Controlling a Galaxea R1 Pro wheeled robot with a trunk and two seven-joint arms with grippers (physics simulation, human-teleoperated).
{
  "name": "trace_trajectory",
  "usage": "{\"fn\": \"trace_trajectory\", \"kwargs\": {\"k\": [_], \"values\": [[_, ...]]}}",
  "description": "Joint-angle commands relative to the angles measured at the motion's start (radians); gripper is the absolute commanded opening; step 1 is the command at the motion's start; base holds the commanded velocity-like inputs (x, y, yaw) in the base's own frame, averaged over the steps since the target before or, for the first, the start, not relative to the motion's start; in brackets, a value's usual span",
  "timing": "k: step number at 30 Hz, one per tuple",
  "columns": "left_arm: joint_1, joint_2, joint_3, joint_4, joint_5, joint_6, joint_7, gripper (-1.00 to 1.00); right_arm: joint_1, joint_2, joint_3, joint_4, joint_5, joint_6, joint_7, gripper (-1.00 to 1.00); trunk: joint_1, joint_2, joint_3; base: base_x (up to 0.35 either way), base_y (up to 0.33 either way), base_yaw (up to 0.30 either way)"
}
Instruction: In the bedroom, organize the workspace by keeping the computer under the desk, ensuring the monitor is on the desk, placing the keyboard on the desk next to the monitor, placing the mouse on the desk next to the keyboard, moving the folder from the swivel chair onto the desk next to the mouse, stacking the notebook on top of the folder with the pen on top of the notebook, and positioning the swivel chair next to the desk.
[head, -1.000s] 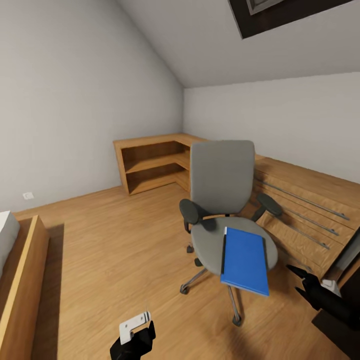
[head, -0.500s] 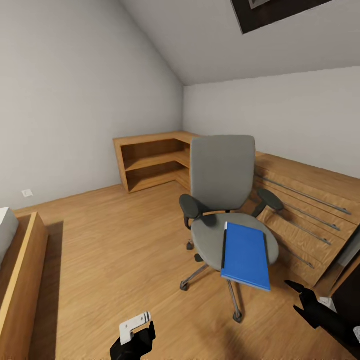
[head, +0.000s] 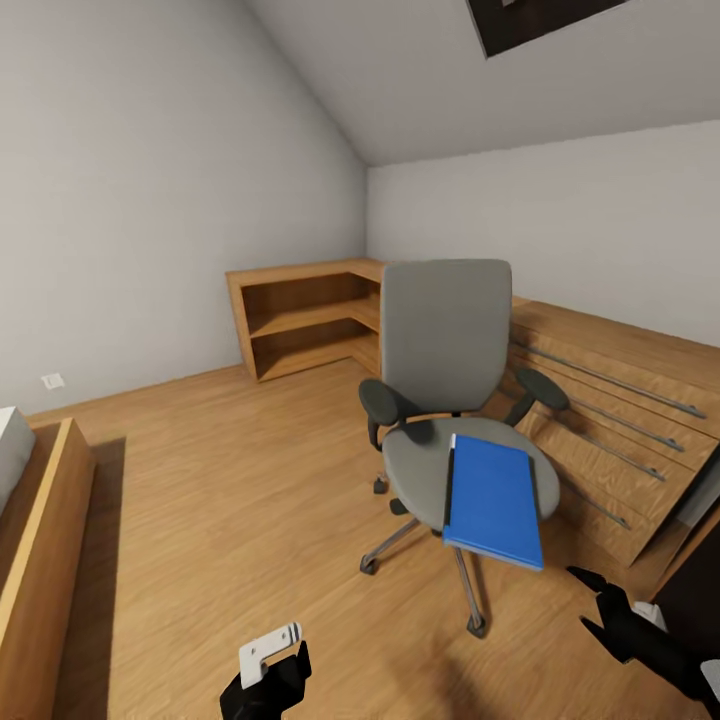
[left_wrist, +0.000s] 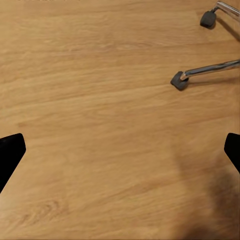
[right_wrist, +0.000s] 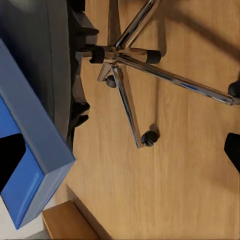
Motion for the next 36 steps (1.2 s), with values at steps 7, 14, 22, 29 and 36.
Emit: {"fn": "trace_trajectory", "kwargs": {"k": [7,14,22,29,36], "values": [[0.0,0.002,0.018,-0.103,0.005,0.086,0.005,1.0,-0.001,0.004,0.011,0.001,0.006,0.008,0.09,1.0,0.027,-0.05,-0.023,0.0,0.0,0.0],[-0.049,-0.025,0.095,-0.139,0.03,0.233,0.001,1.0,-0.001,0.006,0.021,-0.002,0.006,0.007,0.104,1.0,0.054,-0.099,-0.045,0.0,0.0,0.0],[-0.146,-0.028,0.275,-0.129,0.293,0.44,-0.004,1.0,-0.001,0.008,0.027,-0.058,0.006,0.008,0.139,1.0,0.084,-0.155,-0.07,0.0,0.0,0.0],[-0.152,-0.003,0.253,-0.088,0.328,0.46,-0.003,1.0,-0.001,0.008,0.054,-0.07,0.006,0.009,0.165,1.0,0.111,-0.204,-0.092,0.0,0.0,0.0],[-0.153,0.016,0.226,-0.077,0.333,0.46,-0.002,1.0,-0.001,0.008,0.099,-0.105,0.007,0.009,0.227,1.0,0.138,-0.253,-0.114,0.0,0.0,0.0]]}}
